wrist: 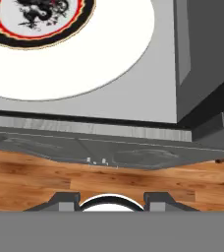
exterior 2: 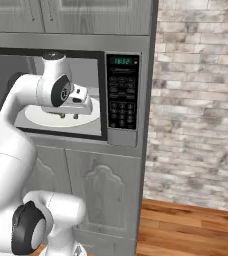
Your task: Pick the hotdog bun from the counter and place it in the microwave.
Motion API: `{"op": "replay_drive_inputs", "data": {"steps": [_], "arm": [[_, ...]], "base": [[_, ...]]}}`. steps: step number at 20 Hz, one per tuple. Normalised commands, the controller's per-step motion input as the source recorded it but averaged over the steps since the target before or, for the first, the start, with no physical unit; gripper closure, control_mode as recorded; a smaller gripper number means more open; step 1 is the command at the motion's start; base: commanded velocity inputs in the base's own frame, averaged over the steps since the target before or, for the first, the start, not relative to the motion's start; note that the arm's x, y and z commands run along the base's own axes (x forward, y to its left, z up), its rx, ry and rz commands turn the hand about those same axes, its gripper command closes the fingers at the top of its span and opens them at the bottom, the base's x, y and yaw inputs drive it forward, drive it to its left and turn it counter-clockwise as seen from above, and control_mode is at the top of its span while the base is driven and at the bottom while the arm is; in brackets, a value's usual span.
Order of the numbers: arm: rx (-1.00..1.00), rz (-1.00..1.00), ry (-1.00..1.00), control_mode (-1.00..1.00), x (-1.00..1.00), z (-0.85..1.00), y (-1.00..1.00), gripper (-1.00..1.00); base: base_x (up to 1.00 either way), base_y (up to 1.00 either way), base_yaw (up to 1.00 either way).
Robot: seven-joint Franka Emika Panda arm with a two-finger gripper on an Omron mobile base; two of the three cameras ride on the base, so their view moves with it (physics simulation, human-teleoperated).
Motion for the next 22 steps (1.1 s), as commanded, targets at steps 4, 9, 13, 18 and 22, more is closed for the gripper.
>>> {"op": "replay_drive_inputs", "data": {"steps": [4,9,13,18,22], "arm": [[0.0,0.0,0.0,1.0,-0.02,0.0,0.0,-1.0],[0.0,0.0,0.0,1.0,0.0,0.0,0.0,-1.0],[0.0,0.0,0.0,1.0,0.0,0.0,0.0,-1.0],[0.0,0.0,0.0,1.0,0.0,0.0,0.0,-1.0],[0.0,0.0,0.0,1.0,0.0,0.0,0.0,-1.0]], "base": [[-0.62,-0.04,0.06],[-1.0,-0.15,0.12],[-1.0,-0.2,0.09],[-0.93,0.26,0.07],[-0.39,1.0,0.0]]}}
